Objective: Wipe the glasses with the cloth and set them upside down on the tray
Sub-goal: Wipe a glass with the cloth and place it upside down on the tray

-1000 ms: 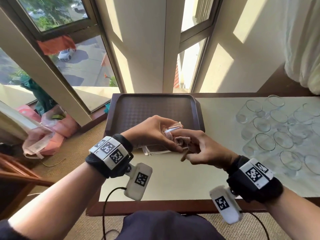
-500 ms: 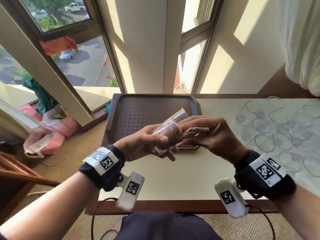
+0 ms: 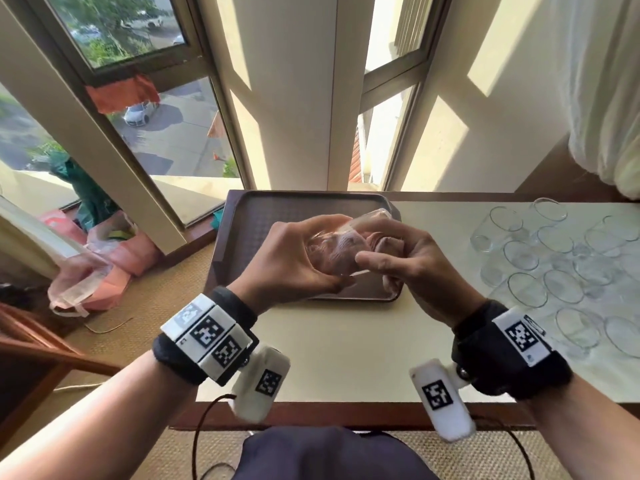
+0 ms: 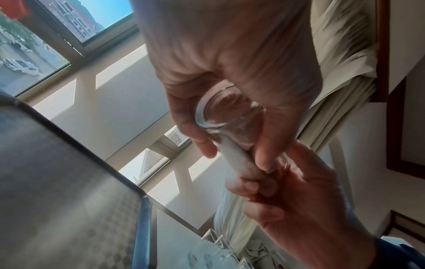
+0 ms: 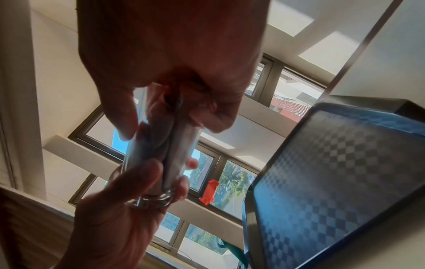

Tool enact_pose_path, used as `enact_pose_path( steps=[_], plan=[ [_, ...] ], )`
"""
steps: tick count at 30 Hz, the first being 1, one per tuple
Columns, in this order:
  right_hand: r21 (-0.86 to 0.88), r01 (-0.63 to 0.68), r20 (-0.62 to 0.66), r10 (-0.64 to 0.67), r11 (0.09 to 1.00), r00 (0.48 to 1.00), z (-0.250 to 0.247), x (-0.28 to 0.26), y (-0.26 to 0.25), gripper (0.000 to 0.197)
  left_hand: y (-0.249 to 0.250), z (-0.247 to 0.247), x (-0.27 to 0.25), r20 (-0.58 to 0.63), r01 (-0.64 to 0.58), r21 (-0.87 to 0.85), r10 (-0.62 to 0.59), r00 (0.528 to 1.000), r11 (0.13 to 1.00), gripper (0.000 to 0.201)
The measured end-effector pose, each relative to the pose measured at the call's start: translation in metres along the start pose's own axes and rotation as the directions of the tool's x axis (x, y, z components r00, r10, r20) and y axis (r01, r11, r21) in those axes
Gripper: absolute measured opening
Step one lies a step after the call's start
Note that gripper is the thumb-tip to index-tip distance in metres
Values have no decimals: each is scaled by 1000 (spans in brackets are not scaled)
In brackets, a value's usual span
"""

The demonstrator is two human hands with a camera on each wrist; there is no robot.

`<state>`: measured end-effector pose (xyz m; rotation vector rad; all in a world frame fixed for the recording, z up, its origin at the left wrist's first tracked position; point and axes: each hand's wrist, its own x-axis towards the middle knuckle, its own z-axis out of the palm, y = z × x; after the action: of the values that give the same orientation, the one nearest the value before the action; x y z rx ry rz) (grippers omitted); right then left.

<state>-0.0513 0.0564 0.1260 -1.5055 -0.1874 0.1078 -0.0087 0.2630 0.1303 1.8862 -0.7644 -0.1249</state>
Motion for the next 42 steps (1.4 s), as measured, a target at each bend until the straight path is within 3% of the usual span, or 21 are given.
enact_pose_path(
  steps=[6, 9, 10, 12, 15, 18, 21, 23, 25, 28, 29, 31, 32, 34, 35, 37, 40, 42],
  plan=[
    [117, -102, 48, 97, 988, 994, 4, -1, 3, 35, -14, -3, -2, -15, -147, 345, 162, 987, 927, 78],
    [67, -43, 28, 41, 997, 999, 2, -3, 1, 39, -22, 0, -3, -17, -173, 422, 198, 980, 890, 78],
    [25, 19, -12, -18, 1000, 1000, 2, -2, -1, 40, -24, 0, -2, -32, -166, 369, 191, 981, 915, 78],
    [-85, 128, -44, -132, 988, 990, 2, -1, -2, 40, -23, -2, 1, -59, -79, 84, 84, 995, 993, 76],
    [-130, 191, -30, -197, 973, 980, -1, -2, 1, 38, -17, -7, 4, 56, 118, -311, -106, 993, 943, 71],
    [-45, 121, 12, -121, 992, 993, 2, -6, -2, 43, -17, -9, 2, 146, 200, -397, -154, 977, 896, 69],
    [21, 48, 42, -49, 999, 998, 6, -10, 2, 45, -19, -8, -1, 148, 210, -397, -164, 975, 893, 69],
    [50, -20, 10, 19, 999, 1000, 8, -10, 3, 33, -19, -4, -3, 83, 137, -291, -118, 990, 947, 73],
    [68, -68, -18, 70, 995, 997, 8, -10, 5, 20, -20, 0, -4, 1, -9, -34, 9, 1000, 999, 79],
    [90, -34, -66, 40, 995, 997, 7, -8, 4, 25, -25, 6, -3, -57, -170, 188, 183, 981, 967, 82],
    [101, 1, -91, 8, 995, 996, 5, -6, 3, 31, -26, 7, -1, -73, -157, 149, 169, 983, 976, 86],
    [114, 76, -109, -64, 991, 992, 2, -2, 0, 33, -27, 6, 2, -77, -30, -129, 20, 997, 991, 93],
    [105, 113, -109, -102, 988, 989, 0, 0, -3, 33, -25, 4, 4, -38, 75, -315, -91, 995, 946, 95],
    [-6, 180, -74, -180, 984, 981, -4, 4, -5, 35, -23, 3, 5, 75, 268, -569, -275, 959, 778, 90],
    [-95, 207, -39, -211, 974, 977, -5, 7, -5, 38, -23, 4, 5, 98, 309, -633, -322, 942, 710, 87],
    [-171, 226, 2, -229, 959, 974, -4, 11, -7, 42, -25, 6, 4, 62, 290, -682, -341, 938, 672, 80],
    [-74, 121, -1, -122, 990, 993, 0, 9, -5, 42, -20, 4, 0, -40, 184, -561, -248, 968, 807, 74],
    [53, -7, -23, 8, 999, 1000, 3, 3, 1, 33, -19, -2, -1, -95, 57, -355, -97, 991, 933, 71]
  ],
)
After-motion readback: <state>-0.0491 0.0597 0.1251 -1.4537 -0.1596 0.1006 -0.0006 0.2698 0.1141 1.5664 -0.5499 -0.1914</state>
